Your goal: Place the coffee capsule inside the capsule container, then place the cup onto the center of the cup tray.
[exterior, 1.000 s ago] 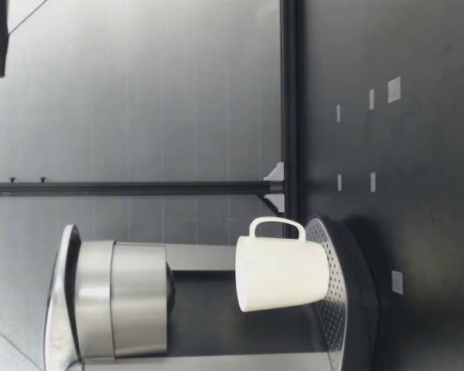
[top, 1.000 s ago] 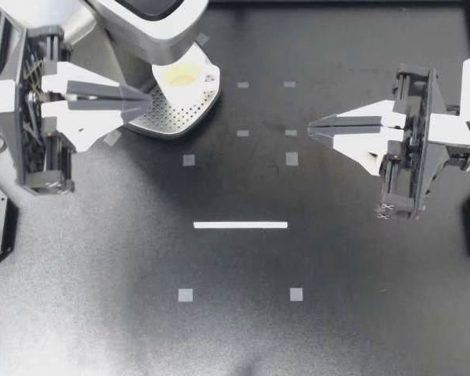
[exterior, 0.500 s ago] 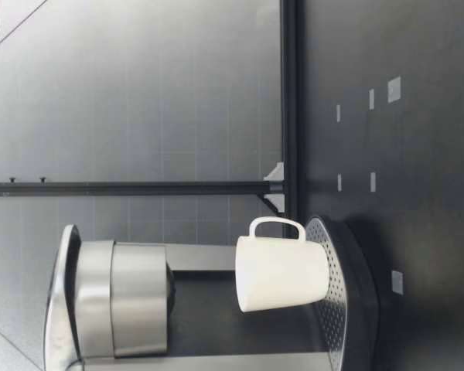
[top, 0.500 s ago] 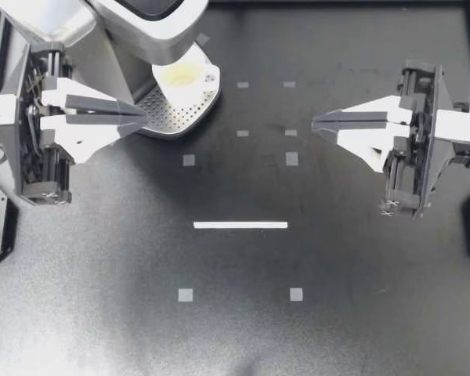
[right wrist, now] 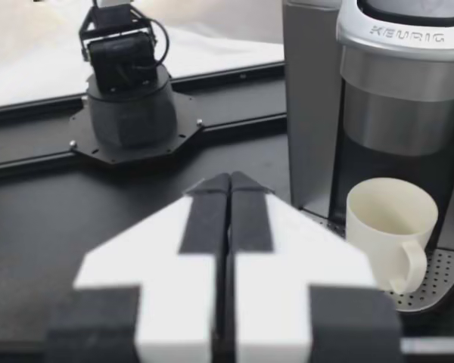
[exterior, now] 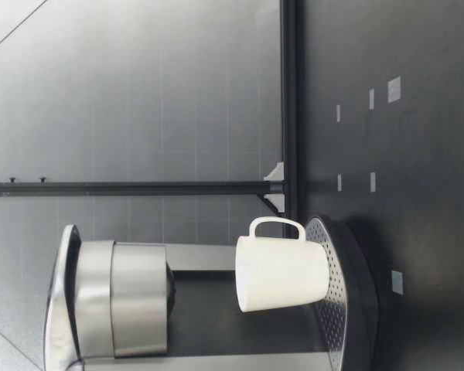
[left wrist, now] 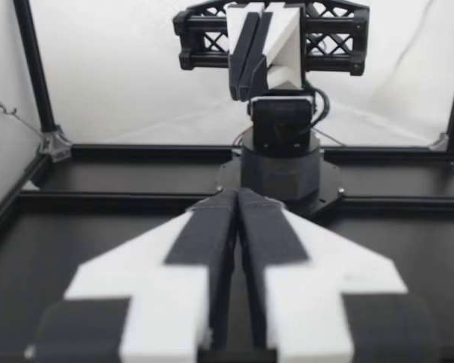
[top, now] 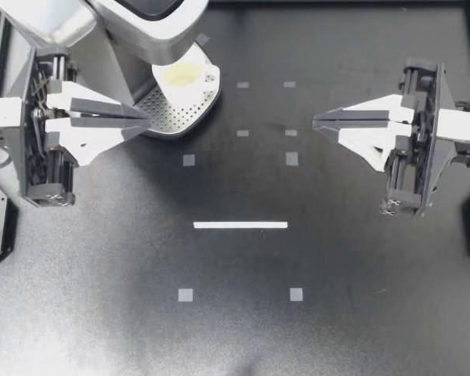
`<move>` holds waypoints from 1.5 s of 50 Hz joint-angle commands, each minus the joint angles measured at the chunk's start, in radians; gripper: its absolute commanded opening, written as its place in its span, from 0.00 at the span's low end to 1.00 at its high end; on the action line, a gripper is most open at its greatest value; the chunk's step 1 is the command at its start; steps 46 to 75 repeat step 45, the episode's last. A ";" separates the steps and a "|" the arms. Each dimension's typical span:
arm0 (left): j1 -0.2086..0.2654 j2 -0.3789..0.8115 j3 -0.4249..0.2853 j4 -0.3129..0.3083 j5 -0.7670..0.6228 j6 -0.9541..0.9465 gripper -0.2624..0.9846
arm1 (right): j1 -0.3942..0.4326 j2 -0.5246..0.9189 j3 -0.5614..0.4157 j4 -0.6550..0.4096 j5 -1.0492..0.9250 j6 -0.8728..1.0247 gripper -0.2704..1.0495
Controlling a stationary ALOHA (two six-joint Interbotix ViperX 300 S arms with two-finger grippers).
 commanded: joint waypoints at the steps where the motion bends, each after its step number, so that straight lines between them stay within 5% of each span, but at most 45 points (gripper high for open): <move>1: -0.003 -0.002 -0.012 -0.002 -0.011 -0.002 0.32 | 0.006 -0.011 -0.020 -0.006 -0.009 0.000 0.26; 75: -0.003 -0.003 0.012 -0.002 -0.077 -0.017 0.32 | 0.006 -0.009 -0.009 -0.008 -0.032 0.003 0.26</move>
